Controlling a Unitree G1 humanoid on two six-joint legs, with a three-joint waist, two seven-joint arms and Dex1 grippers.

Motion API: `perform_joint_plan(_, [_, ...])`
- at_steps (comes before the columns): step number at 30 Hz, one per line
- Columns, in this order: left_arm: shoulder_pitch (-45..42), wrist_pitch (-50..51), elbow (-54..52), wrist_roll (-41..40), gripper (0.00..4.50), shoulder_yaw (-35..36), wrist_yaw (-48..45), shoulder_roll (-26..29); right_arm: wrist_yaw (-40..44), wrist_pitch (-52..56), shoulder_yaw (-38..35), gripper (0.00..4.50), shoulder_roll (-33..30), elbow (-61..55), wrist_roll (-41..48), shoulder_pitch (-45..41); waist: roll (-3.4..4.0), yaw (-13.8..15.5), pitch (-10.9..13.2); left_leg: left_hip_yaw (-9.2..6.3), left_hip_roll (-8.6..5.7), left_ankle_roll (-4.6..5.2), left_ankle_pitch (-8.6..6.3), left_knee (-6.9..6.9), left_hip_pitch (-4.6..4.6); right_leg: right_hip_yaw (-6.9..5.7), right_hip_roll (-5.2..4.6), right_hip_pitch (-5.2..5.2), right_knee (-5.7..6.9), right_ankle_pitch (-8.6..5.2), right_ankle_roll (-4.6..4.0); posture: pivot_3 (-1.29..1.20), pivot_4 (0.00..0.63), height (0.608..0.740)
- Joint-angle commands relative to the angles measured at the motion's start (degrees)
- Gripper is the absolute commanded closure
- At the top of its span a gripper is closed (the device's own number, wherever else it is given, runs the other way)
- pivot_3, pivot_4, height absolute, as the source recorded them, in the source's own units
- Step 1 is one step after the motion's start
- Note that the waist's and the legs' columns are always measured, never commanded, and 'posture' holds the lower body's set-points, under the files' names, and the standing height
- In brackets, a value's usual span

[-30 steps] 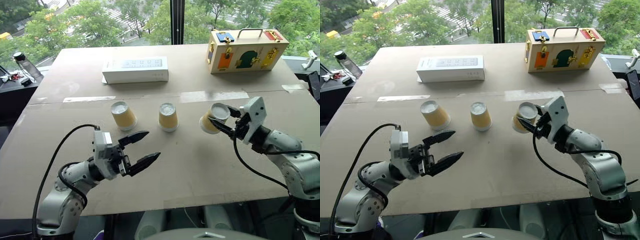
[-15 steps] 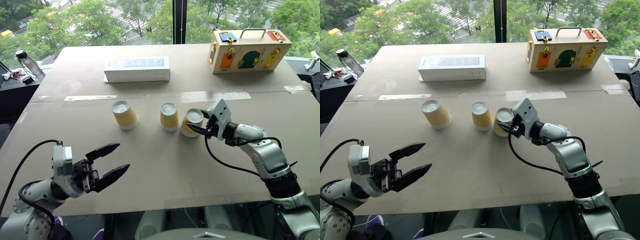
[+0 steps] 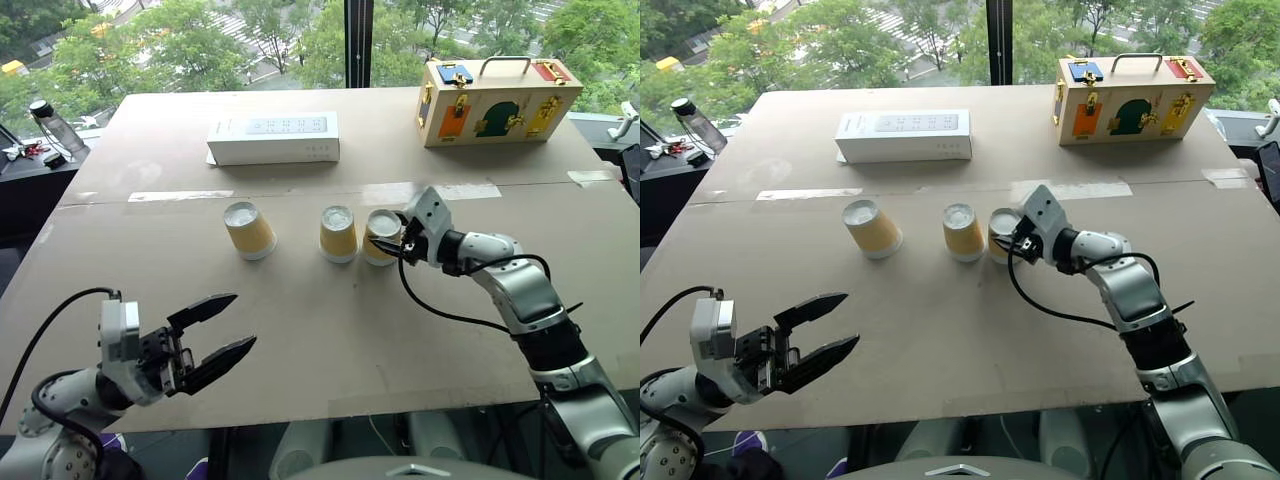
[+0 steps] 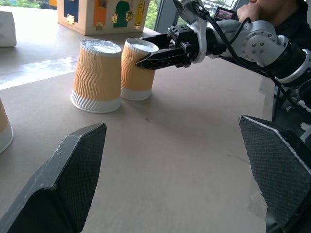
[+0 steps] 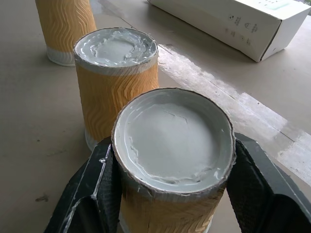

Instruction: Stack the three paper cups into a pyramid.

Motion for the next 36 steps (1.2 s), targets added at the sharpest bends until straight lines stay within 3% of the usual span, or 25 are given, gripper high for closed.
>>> perform_joint_plan(1, [0.65, -1.22, -1.71, -1.04, 0.00, 1.35, 0.07, -0.39, 1.10, -0.12, 0.21, 2.33, 0.37, 1.14, -0.79, -1.61, 0.00, -0.03, 0.00, 0.00, 0.00, 0.00, 0.00, 0.00, 0.00, 0.01, 0.00, 0.00, 0.00, 0.00, 0.00, 0.00, 0.150, 0.740])
perform_joint_plan(7, [1.32, -1.69, -1.74, -0.80, 0.00, 1.18, 0.40, -0.94, 2.92, 1.16, 0.78, 2.33, 0.28, 0.85, -0.65, -1.60, 0.00, -0.06, 0.00, 0.01, 0.03, 0.00, 0.00, 0.00, 0.01, 0.01, 0.03, 0.00, 0.00, 0.02, -0.03, 0.00, 0.150, 0.740])
perform_joint_plan(8, [1.34, -1.69, -1.79, -0.79, 0.00, 1.13, 0.55, -0.99, 3.18, 1.42, 0.91, 1.30, 0.20, 0.74, -0.66, -1.54, -0.01, -0.05, -0.01, 0.01, 0.03, -0.01, 0.00, 0.00, 0.02, 0.01, 0.02, 0.00, 0.00, 0.02, -0.03, 0.00, 0.150, 0.740])
perform_joint_plan(11, [1.36, -1.60, -1.97, -0.88, 0.00, 1.05, 1.02, -1.23, 3.82, 2.37, 0.94, 0.02, 0.12, 0.19, -0.58, -1.38, 0.01, -0.04, 0.01, 0.01, 0.03, -0.01, -0.01, 0.00, -0.01, 0.01, 0.02, -0.02, 0.00, 0.02, -0.03, 0.00, 0.150, 0.740])
perform_joint_plan(18, [-0.43, -0.18, -0.85, -1.05, 0.00, 1.09, 5.77, -2.51, 4.55, 3.00, -0.41, 0.02, -0.58, -3.21, -0.01, -1.06, 0.01, 0.00, 0.01, 0.01, 0.03, -0.02, -0.01, 0.00, -0.08, 0.01, 0.02, -0.10, 0.00, 0.03, -0.02, 0.00, 0.150, 0.740])
perform_joint_plan(25, [-6.02, 0.69, 3.96, 6.51, 0.00, 0.46, 17.33, -1.73, 7.36, 6.42, -5.66, 0.02, -6.77, -15.10, 5.27, 4.26, 0.00, 0.25, 0.00, -0.06, 0.00, -0.03, -0.02, 0.01, -0.16, -0.06, 0.01, -0.12, -0.02, 0.15, 0.20, 0.00, 0.150, 0.740])
perform_joint_plan(32, [-18.10, 5.37, 10.71, 12.44, 0.00, -4.70, 21.54, 3.92, 9.21, 6.23, -15.79, 0.02, -13.84, -25.13, 11.42, 14.61, -0.01, 1.20, 0.01, -0.19, -0.03, -0.04, -0.02, 0.04, -0.21, -0.22, 0.01, -0.11, 0.00, 0.15, 0.21, 0.00, 0.150, 0.740])
perform_joint_plan(36, [-24.93, 5.71, 15.38, 15.01, 0.00, -7.17, 22.85, 4.58, 13.67, -0.51, -22.88, 0.02, -14.82, -30.23, 16.60, 22.31, -0.02, 1.15, 0.01, -0.06, -0.04, -0.04, -0.02, 0.04, -0.22, -0.08, 0.02, -0.11, 0.00, 0.16, 0.22, 0.00, 0.150, 0.740])
